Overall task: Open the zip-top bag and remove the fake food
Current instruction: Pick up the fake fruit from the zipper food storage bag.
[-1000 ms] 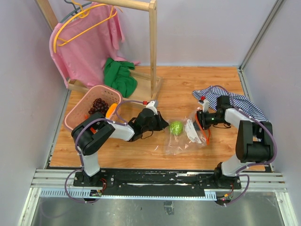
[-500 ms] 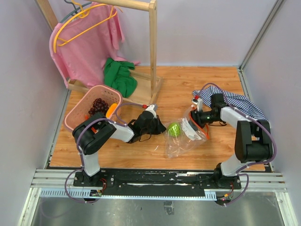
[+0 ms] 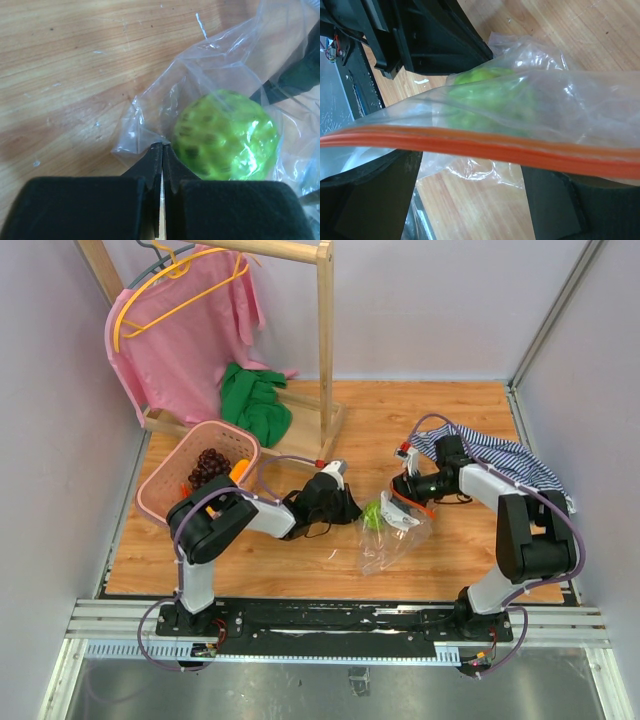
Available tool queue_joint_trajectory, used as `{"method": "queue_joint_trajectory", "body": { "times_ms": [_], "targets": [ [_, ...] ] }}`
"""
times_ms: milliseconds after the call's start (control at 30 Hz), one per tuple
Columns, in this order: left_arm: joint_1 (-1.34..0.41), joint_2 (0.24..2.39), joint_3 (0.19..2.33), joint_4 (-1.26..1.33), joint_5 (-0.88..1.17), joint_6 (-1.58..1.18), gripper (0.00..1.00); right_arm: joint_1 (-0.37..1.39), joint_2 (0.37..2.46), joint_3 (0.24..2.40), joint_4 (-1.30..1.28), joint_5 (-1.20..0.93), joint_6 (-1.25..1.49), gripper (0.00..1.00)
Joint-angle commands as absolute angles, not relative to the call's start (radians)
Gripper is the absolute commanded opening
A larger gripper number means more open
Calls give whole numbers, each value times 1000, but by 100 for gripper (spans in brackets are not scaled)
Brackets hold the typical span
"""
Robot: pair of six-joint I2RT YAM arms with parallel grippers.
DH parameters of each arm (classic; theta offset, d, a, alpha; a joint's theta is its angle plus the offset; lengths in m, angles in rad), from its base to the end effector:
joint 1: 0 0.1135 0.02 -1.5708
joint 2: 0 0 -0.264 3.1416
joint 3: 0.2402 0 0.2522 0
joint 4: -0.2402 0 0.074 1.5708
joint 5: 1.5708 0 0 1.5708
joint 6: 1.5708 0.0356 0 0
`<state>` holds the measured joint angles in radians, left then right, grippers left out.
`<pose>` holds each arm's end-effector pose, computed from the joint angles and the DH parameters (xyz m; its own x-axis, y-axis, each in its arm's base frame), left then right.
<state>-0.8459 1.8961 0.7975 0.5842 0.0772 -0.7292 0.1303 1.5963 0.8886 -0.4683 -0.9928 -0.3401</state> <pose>0.2397 -0.2747 0.1189 -0.7702 -0.1323 -0.6239 0.3724 0.7009 -0.6083 0.2815 0.0670 0.1775 -0.7326 -0.2798 -0.6205 -0.6733 0.4312 0.6005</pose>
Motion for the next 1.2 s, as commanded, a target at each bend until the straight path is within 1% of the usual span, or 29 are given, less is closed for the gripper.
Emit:
{"method": "queue_joint_trajectory", "body": {
  "times_ms": [0,300,433,567,667,733,800,933,1167],
  "targets": [
    [-860,1941,848,553,94,-699,0,163,1613,910,-465,-980,-344,80],
    [-862,1998,906,532,113,-690,0,180,1647,924,-507,-974,-380,84],
    [-863,2010,920,528,122,-688,0,180,1650,924,-505,-896,-384,90],
    [-879,2038,967,514,136,-687,0,186,1654,919,-494,-948,-376,95],
    [-900,2066,1016,494,144,-683,0,192,1650,916,-494,-981,-380,94],
    [-907,2080,1035,489,146,-685,0,193,1651,917,-495,-979,-381,90],
    [-908,2083,1038,490,142,-691,0,193,1657,923,-507,-964,-386,86],
    [-897,2048,1013,471,102,-680,0,191,1660,938,-541,-950,-411,84],
    [-836,1970,935,474,101,-672,1,182,1626,963,-640,-949,-550,94]
  ]
}}
